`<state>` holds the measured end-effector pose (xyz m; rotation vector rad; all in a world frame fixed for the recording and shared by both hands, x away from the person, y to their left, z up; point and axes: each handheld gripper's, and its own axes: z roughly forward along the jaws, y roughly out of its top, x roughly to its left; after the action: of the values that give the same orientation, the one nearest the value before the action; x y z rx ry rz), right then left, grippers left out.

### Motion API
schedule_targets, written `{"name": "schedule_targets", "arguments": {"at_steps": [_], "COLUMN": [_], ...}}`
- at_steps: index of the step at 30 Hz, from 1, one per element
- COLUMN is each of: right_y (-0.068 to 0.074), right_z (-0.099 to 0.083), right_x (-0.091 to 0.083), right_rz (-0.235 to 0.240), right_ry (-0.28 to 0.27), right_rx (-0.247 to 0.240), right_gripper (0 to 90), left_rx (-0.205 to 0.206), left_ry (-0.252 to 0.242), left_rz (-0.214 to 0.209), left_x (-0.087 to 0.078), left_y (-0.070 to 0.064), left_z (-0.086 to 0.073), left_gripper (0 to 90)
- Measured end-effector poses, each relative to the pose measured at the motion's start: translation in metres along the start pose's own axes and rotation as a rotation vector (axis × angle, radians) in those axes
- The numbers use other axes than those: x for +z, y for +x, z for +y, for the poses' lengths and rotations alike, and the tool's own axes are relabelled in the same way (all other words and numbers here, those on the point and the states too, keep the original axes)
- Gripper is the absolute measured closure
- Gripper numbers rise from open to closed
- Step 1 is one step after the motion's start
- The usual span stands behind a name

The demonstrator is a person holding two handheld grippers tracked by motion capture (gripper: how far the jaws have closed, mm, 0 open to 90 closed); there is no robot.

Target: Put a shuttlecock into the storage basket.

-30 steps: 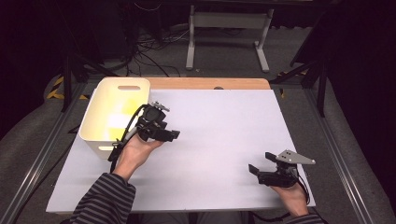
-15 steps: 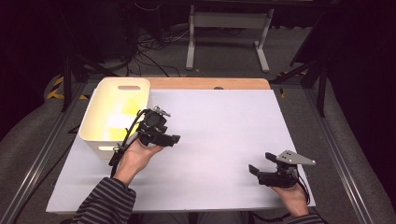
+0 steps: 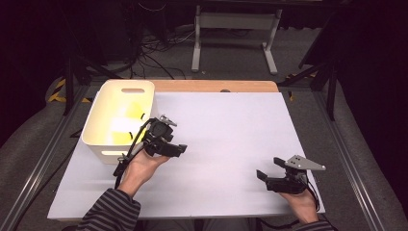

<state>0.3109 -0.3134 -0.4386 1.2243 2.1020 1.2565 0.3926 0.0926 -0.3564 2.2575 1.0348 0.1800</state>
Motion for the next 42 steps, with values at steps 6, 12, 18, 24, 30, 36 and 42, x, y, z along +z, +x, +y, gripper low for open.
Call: {"name": "schedule_targets", "arguments": {"at_steps": [6,12,18,24,30,36,42], "right_y": [0.0,0.0,0.0,0.001,0.001,0.001,0.001], "right_z": [0.0,0.0,0.0,0.0,0.0,0.0,0.0], "right_x": [0.0,0.0,0.0,0.0,-0.001,-0.001,-0.001], "right_rz": [-0.001,-0.002,-0.003,-0.003,-0.003,-0.001,-0.002], "right_ry": [0.0,0.001,0.001,0.001,0.0,0.0,0.0], "right_rx": [0.0,-0.001,-0.002,-0.003,-0.003,-0.006,-0.008], "right_gripper": [12.1,12.1,12.1,12.1,12.0,12.0,12.0], "left_rx": [0.006,0.001,-0.004,-0.006,-0.004,-0.008,-0.013], "left_ry": [0.005,0.013,0.011,0.01,0.006,0.009,0.006], "left_rz": [-0.001,-0.003,-0.012,-0.019,-0.019,-0.025,-0.023], "left_x": [0.002,0.005,0.007,0.009,0.01,0.011,0.011], "left_y": [-0.001,-0.002,-0.002,-0.003,-0.005,-0.005,-0.004], "left_z": [-0.004,-0.009,-0.015,-0.02,-0.026,-0.033,-0.04], "left_gripper": [35.5,34.7,34.2,34.2,33.6,32.8,32.4]}}
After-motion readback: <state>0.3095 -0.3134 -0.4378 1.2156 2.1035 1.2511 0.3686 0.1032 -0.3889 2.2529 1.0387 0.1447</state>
